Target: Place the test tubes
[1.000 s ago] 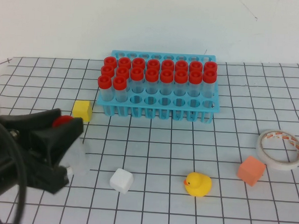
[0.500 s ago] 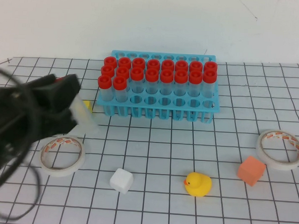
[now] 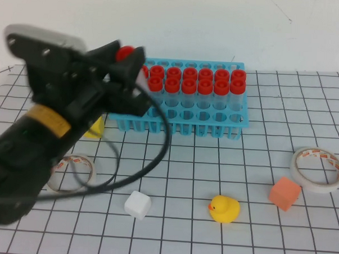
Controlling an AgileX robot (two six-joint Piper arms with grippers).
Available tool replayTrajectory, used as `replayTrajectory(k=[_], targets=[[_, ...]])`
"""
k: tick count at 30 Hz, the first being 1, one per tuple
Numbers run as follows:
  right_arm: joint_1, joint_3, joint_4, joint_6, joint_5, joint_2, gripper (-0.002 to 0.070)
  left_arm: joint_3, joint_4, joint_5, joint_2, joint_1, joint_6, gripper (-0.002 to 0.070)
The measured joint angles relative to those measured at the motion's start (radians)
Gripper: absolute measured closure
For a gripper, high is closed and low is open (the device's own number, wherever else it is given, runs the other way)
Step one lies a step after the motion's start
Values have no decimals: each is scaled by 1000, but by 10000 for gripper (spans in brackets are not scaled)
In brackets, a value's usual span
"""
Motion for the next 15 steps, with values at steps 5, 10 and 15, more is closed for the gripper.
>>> replayTrajectory(k=[5, 10, 15], targets=[[0, 0, 0, 0, 0, 0, 678, -101, 43, 13, 108, 0, -20, 408], [0, 0, 1, 0, 2, -2, 678, -165, 59, 22, 194, 0, -21, 408], [0, 0, 1, 0, 2, -2, 678, -231, 61, 72, 260, 0, -21, 408]])
